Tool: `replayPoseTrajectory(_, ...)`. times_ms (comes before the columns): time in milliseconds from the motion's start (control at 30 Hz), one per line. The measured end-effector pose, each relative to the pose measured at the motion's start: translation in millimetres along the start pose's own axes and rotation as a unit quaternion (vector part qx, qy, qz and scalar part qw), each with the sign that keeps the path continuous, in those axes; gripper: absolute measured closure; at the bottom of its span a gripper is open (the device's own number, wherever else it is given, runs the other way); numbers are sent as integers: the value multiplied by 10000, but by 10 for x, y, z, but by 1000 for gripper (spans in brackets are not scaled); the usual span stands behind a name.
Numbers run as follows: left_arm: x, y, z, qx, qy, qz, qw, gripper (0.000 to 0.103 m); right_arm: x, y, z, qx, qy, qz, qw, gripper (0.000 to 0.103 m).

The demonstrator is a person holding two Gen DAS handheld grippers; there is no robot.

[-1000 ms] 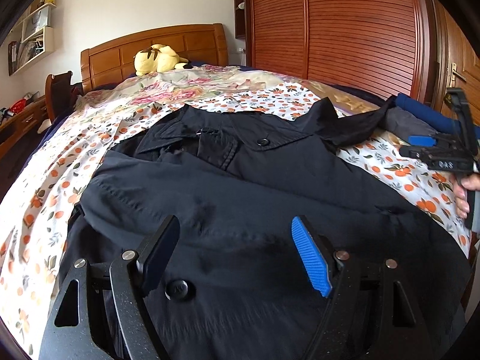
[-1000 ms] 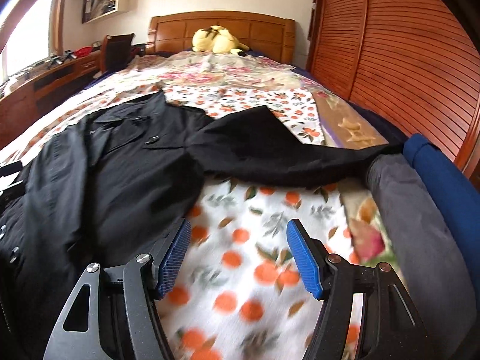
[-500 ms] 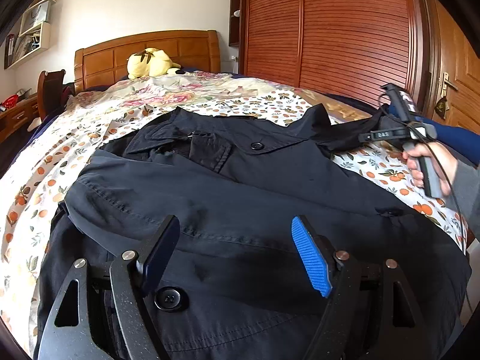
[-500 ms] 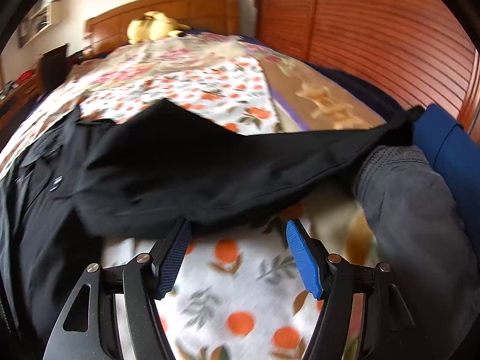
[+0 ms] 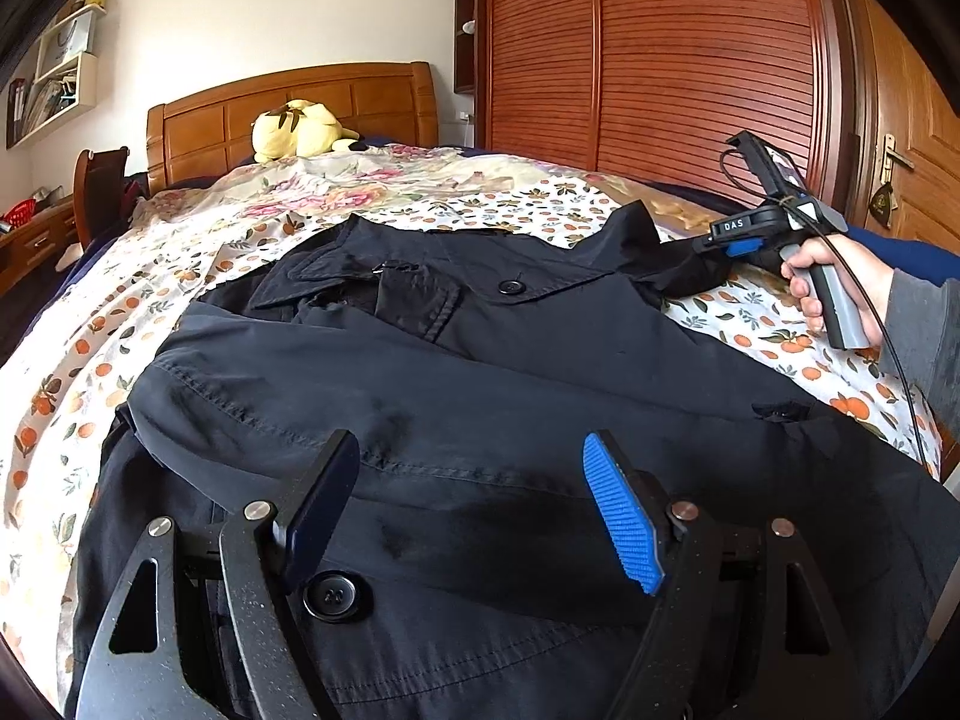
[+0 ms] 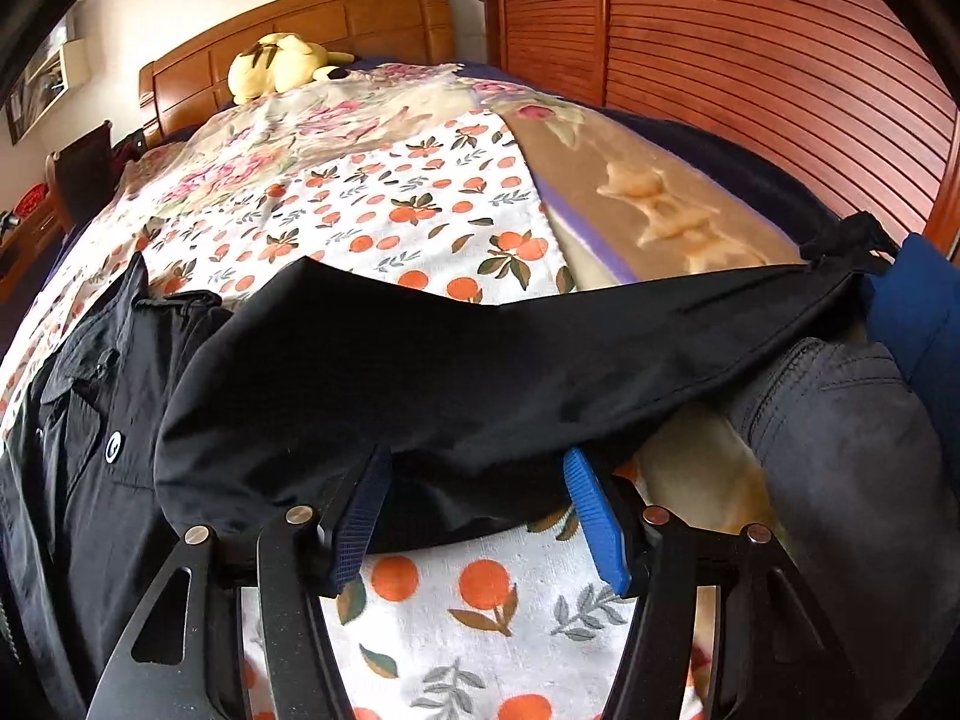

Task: Fold large clothes
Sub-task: 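Move the right gripper to the cuff of the other coat sleeve, then close the right gripper on the sleeve cuff and lift it toward the coat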

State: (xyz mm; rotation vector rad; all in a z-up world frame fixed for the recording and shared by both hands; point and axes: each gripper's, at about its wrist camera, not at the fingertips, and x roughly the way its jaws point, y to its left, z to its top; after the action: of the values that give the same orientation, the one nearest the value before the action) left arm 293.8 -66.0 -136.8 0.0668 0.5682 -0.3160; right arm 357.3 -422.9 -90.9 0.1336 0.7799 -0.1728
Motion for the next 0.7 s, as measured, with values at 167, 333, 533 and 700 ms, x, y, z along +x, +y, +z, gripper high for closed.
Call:
replayPoseTrajectory(167, -5, -14, -2, 16, -4, -2, 10000, 25, 99, -135, 51, 241, 295, -147, 9992, 41)
replayPoseTrajectory(333, 1, -10, 2, 19, 0, -4, 10000, 25, 266, -220, 65, 429, 685, -151, 9966, 46)
replayPoseTrajectory(533, -5, -17, 0, 30, -9, -13, 10000, 25, 257, -66, 108, -194, 620, -52, 9979, 96)
replayPoseTrajectory(700, 0, -22, -4, 31, 4, -16, 10000, 25, -153, 285, 239, -942, -42, 47, 9955, 98)
